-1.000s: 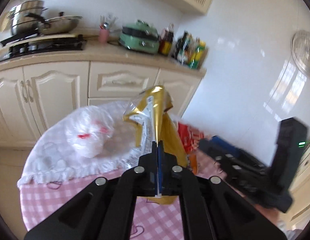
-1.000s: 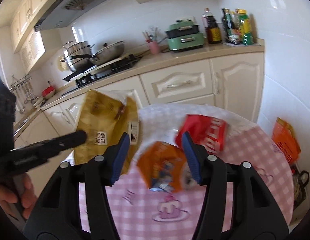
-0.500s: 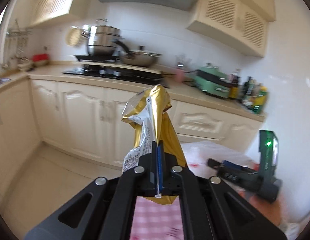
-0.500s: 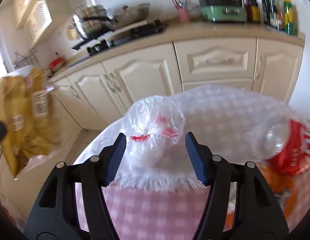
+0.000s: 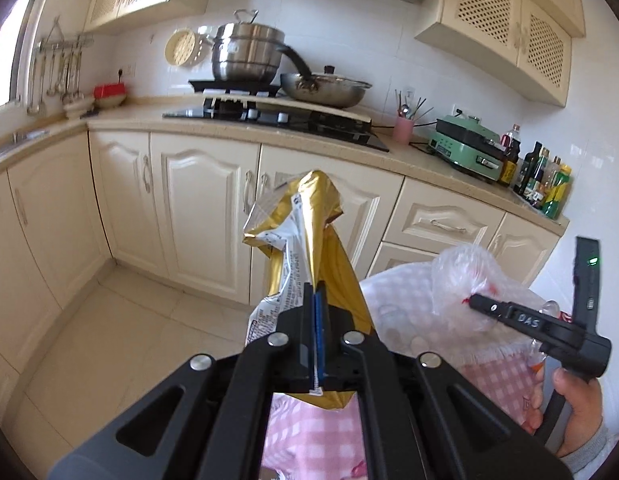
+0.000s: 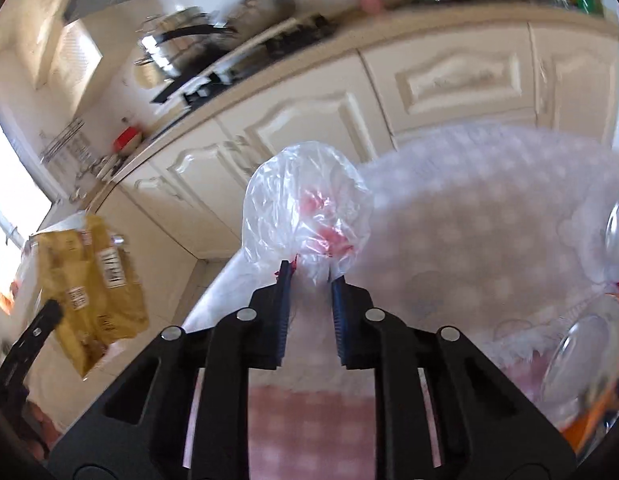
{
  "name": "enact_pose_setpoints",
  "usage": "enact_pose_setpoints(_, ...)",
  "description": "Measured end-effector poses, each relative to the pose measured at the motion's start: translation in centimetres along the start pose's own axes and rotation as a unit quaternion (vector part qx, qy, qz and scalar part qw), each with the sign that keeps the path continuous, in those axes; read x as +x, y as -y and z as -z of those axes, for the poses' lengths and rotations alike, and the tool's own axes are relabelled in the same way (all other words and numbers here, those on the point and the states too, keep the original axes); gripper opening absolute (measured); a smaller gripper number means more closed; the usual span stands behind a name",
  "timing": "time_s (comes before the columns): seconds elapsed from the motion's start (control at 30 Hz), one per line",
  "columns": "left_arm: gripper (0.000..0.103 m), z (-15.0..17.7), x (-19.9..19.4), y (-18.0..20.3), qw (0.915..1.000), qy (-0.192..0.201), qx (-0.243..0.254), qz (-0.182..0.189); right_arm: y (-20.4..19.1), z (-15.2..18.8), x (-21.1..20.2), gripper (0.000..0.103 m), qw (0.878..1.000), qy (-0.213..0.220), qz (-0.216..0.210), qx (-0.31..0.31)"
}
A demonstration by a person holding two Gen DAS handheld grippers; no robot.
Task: Collect trash
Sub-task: 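Carry the gold chip bag and clear plastic bag over the light-blue bucket, then open the left gripper dropping the gold bag while the right drops the clear bag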
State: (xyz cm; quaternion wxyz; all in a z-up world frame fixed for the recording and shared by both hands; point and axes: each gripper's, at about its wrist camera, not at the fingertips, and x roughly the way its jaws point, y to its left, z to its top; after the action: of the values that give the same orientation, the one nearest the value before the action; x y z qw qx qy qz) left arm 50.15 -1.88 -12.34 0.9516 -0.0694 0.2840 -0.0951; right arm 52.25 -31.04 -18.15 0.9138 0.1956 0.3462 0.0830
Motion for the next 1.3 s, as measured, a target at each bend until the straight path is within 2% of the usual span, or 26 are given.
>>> enact_pose_setpoints(0.17, 0.0, 1.6, -1.7, -4.1, 0.9997, -0.009, -0.022, -0.002, -7.1, 1.6, -1.9, 0.018, 0.997, 0.001, -0.054, -0.061)
enact_pose_setpoints(0.27, 0.0, 3.1, -3.3, -7.3, 0.9991, -0.015, -0.033, -0.021, -11.4, 3.0, -1.4, 0.018, 0.992, -0.014, -0.087, -0.087)
enact_pose_setpoints(0.4, 0.0, 5.5, -4.8, -12.9, 0.9961, -0.035, -0.065, -0.048, -18.2, 6.3, 0.3, 0.018, 0.982, -0.053, -0.136, -0.116)
enact_pose_setpoints(0.5, 0.0, 7.9, -5.1, -17.1, 0.9911, -0.066, -0.086, -0.077, -22.2, 9.6, 2.5, 0.018, 0.975, -0.088, -0.163, -0.119)
enact_pose_setpoints(0.6, 0.0, 10.9, -4.7, -20.8, 0.9847, -0.099, -0.109, -0.093, -25.1, 13.7, 5.4, 0.018, 0.971, -0.125, -0.165, -0.123)
enact_pose_setpoints(0.67, 0.0, 12.8, -4.0, -22.7, 0.9807, -0.119, -0.119, -0.1, -25.9, 15.9, 7.5, 0.018, 0.967, -0.152, -0.166, -0.114)
enact_pose_setpoints(0.77, 0.0, 15.8, -2.3, -25.2, 0.9731, -0.154, -0.136, -0.104, -26.3, 20.2, 11.0, 0.018, 0.964, -0.195, -0.143, -0.112)
enact_pose_setpoints(0.87, 0.0, 18.7, 0.1, -27.0, 0.9645, -0.194, -0.148, -0.102, -25.6, 23.6, 14.9, 0.018, 0.961, -0.229, -0.099, -0.121)
enact_pose_setpoints(1.0, 0.0, 22.1, 4.2, -28.3, 0.9519, -0.244, -0.16, -0.094, -24.2, 26.1, 18.5, 0.018, 0.955, -0.26, -0.059, -0.127)
enact_pose_setpoints(1.17, 0.003, 24.7, 9.2, -28.8, 0.9395, -0.291, -0.159, -0.086, -22.5, 27.9, 21.2, 0.018, 0.952, -0.281, -0.034, -0.12)
enact_pose_setpoints(1.23, 0.019, 25.4, 10.6, -29.1, 0.9325, -0.309, -0.169, -0.08, -22.0, 28.5, 22.0, 0.018, 0.95, -0.288, -0.028, -0.118)
enact_pose_setpoints(1.27, 0.036, 25.9, 10.7, -29.5, 0.9319, -0.309, -0.171, -0.082, -21.7, 28.8, 22.4, 0.018, 0.949, -0.292, -0.025, -0.116)
enact_pose_setpoints(1.3, 0.046, 26.0, 10.8, -29.6, 0.9329, -0.305, -0.172, -0.084, -21.4, 29.1, 22.8, 0.018, 0.948, -0.296, -0.022, -0.113)
